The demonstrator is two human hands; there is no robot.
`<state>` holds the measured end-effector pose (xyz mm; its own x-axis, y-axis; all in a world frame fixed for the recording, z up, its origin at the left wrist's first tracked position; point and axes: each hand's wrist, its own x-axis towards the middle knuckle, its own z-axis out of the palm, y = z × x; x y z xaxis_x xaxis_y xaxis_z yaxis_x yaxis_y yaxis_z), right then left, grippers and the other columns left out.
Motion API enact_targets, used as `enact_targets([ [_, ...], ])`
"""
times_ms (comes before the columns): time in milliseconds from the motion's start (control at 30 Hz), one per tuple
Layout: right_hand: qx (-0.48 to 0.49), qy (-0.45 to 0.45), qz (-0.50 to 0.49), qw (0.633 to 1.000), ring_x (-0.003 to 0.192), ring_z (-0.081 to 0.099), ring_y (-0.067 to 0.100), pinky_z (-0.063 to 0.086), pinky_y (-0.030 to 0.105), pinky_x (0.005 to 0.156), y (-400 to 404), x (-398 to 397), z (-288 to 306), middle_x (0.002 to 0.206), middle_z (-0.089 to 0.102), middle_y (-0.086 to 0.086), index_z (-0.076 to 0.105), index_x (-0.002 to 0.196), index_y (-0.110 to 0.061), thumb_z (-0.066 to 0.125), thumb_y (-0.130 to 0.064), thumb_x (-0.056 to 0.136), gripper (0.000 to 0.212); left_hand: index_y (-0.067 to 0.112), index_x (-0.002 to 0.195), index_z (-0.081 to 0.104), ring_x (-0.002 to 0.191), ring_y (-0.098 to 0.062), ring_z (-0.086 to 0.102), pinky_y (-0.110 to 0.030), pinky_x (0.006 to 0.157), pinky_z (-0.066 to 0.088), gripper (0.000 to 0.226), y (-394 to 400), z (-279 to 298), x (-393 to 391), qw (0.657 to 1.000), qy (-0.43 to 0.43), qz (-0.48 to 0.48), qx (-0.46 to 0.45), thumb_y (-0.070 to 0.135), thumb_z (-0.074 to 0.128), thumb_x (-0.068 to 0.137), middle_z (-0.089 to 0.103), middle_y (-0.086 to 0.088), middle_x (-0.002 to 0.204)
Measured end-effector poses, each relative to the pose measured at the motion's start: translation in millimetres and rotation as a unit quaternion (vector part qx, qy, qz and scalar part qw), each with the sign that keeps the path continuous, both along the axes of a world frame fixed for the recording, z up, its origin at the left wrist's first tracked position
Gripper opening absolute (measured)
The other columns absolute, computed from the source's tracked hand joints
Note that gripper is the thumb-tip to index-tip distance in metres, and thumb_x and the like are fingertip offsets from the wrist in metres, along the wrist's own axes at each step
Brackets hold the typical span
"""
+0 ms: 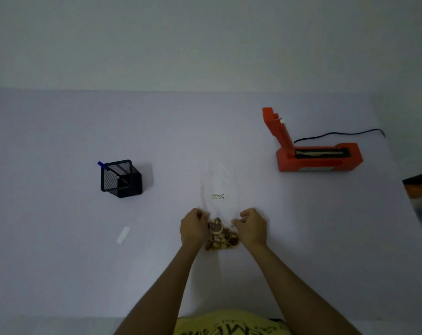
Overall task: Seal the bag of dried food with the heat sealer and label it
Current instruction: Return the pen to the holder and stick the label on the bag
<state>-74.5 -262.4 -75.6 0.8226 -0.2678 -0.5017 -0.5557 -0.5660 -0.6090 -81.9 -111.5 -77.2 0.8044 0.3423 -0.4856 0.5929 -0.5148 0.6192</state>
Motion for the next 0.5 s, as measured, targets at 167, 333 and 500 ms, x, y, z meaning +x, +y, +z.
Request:
enact_targets([
  [167, 0.03, -0.019, -0.024, 0.999, 0.083, 0.061, 0.021, 0.042, 0.024, 0.068, 7, 0, 1, 0.094, 0.064, 0.008, 0.061, 0.101, -0.009, 0.08, -0.022, 0.074, 0.035, 0.018, 0.086, 0.061, 0.077, -0.023, 0.067, -0.042, 0.075, 0.057, 0.014, 14, -1, -4, 0.989, -0.042, 0.009, -0.139, 0.023, 0.052, 0.096, 0.069, -0.004, 0.079],
  [333, 0.163, -0.011, -0.047, 0.985, 0.093, 0.063, 0.018, 0.051, 0.025, 0.077, 13, 8, 6, 0.102, 0.065, 0.001, 0.062, 0.11, -0.019, 0.072, -0.02, 0.083, 0.029, 0.016, 0.082, 0.06, 0.07, -0.02, 0.066, -0.032, 0.065, 0.055, 0.017, 23, 12, 3, 0.971, -0.065, 0.041, -0.226, 0.019, 0.052, 0.097, 0.07, -0.006, 0.078],
  [500, 0.222, 0.005, -0.05, 0.974, 0.077, 0.068, 0.016, 0.052, 0.02, 0.064, 16, 37, 15, 0.081, 0.074, 0.002, 0.074, 0.084, -0.012, 0.071, -0.011, 0.082, 0.004, 0.008, 0.089, 0.066, 0.072, -0.019, 0.068, -0.032, 0.068, 0.056, 0.012, 30, 24, 28, 0.957, -0.068, 0.087, -0.268, 0.016, 0.058, 0.093, 0.073, -0.007, 0.081],
])
